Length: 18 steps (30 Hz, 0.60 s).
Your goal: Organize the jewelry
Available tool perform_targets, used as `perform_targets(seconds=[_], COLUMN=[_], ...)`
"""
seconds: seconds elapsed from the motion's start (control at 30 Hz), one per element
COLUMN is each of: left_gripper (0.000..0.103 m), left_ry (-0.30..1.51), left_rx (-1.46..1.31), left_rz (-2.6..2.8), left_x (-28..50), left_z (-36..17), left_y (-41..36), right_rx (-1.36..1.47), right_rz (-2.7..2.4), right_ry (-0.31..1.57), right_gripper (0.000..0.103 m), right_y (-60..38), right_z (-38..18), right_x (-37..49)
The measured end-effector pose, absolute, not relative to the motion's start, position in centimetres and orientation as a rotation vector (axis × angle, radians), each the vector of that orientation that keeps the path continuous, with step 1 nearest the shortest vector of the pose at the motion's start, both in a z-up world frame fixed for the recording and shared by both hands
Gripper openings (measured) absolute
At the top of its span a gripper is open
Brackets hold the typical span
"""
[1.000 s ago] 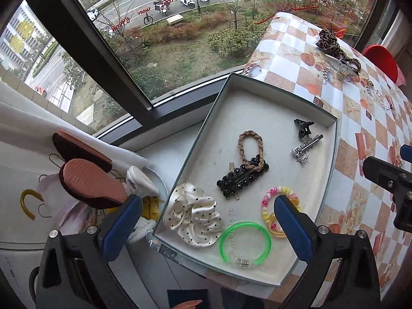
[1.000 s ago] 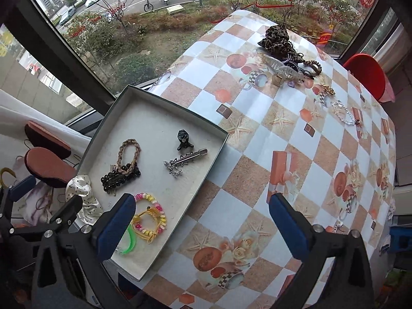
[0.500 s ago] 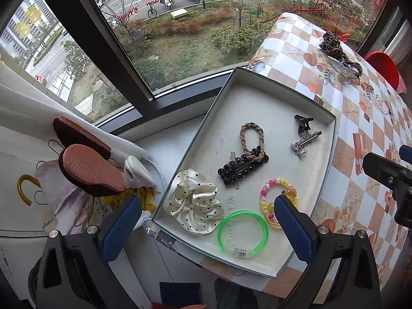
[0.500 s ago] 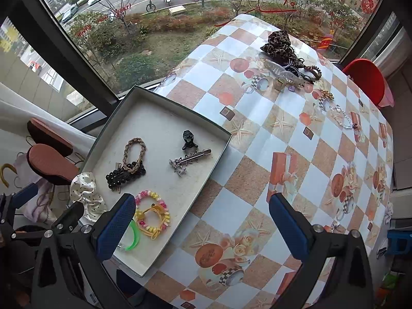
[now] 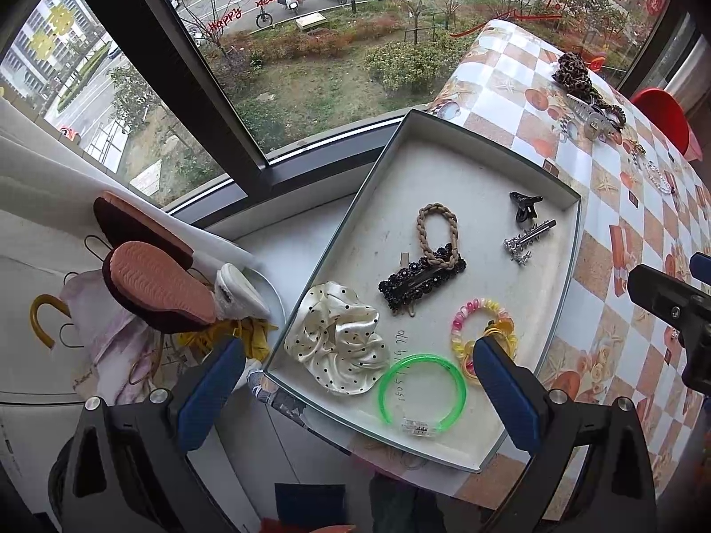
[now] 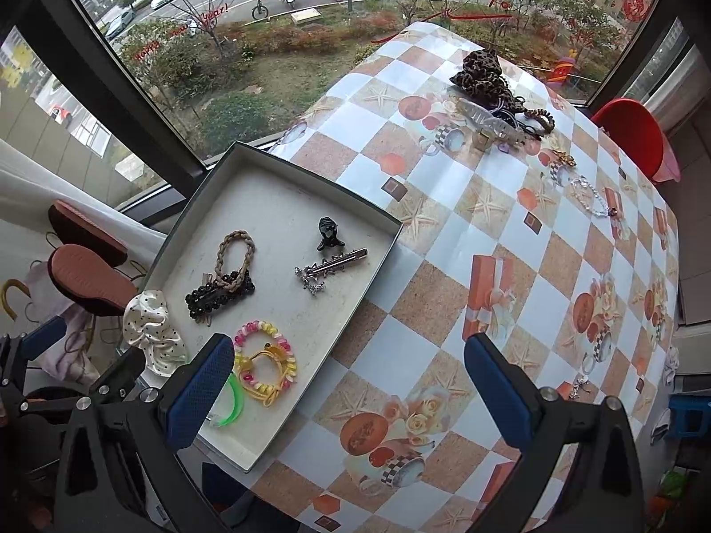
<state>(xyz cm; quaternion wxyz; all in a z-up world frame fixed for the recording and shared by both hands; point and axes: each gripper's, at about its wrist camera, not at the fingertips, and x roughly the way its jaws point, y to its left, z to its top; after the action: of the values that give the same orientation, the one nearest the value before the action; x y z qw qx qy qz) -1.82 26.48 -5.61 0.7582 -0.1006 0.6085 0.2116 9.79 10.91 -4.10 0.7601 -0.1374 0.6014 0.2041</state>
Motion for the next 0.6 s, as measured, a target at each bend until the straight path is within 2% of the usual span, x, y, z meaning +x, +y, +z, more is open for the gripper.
perform_targets(seconds=[0.6], left_gripper=[0.103], left_ry=[1.331], left_rx=[-0.219], left_rz=[0.463], left_x=[-1.95], left_z=[-5.73], left_y=[26.48], right_rx=[-0.3], right_rz=[0.436], right_ry=[1.316], right_gripper=[0.103], right_y=[10.86], right_z=[-4.19], right_x=[9.52])
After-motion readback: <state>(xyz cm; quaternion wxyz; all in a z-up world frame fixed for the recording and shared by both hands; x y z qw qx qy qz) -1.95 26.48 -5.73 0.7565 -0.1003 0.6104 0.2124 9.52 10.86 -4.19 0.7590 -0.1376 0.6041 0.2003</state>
